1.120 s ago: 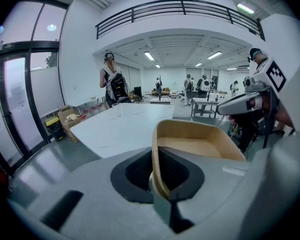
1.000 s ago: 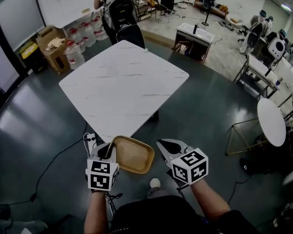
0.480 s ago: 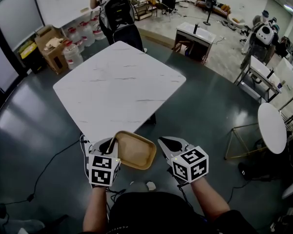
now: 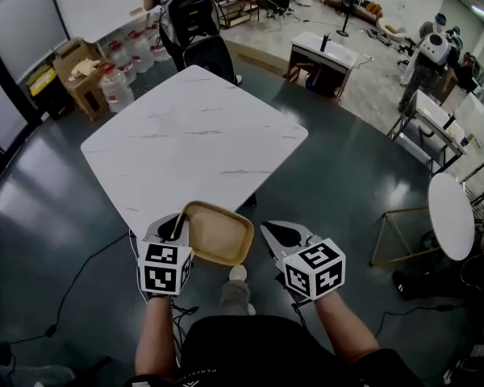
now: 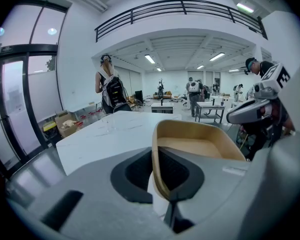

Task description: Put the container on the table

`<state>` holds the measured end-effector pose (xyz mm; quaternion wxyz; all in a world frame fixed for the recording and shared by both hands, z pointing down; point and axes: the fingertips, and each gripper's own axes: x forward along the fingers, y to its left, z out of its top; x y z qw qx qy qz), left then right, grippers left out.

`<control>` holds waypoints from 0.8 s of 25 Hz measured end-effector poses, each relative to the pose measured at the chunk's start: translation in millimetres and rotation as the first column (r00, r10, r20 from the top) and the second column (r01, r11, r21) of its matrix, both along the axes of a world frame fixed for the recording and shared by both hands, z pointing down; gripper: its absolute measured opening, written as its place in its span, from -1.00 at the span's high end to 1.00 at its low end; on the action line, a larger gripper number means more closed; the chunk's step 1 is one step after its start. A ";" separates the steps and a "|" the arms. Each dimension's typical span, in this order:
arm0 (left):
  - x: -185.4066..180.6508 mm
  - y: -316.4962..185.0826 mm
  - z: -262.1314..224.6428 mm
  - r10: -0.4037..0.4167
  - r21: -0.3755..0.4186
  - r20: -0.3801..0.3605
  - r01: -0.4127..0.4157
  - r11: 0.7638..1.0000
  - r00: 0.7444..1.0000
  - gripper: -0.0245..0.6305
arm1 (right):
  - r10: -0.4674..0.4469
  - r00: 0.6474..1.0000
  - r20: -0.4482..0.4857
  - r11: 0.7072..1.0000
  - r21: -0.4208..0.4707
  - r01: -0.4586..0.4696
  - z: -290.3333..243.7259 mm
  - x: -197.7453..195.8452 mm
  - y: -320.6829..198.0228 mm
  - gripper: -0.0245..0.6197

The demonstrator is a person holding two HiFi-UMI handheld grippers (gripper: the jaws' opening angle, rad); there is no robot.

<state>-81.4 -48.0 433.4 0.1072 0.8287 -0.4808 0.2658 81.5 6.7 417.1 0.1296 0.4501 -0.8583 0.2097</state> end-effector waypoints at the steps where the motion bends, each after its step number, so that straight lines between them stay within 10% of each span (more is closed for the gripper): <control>1: 1.7 -8.0 -1.0 -0.001 0.005 -0.002 0.001 1.000 1.000 0.89 | 0.003 1.000 -0.002 1.000 0.003 -0.003 -0.9 1.9 -6.0 0.93; 20: 14.9 -148.8 16.9 -0.003 -0.048 -0.041 0.001 0.999 0.999 0.89 | 0.008 1.000 -0.028 0.999 -0.042 -0.009 3.5 11.0 -142.5 0.93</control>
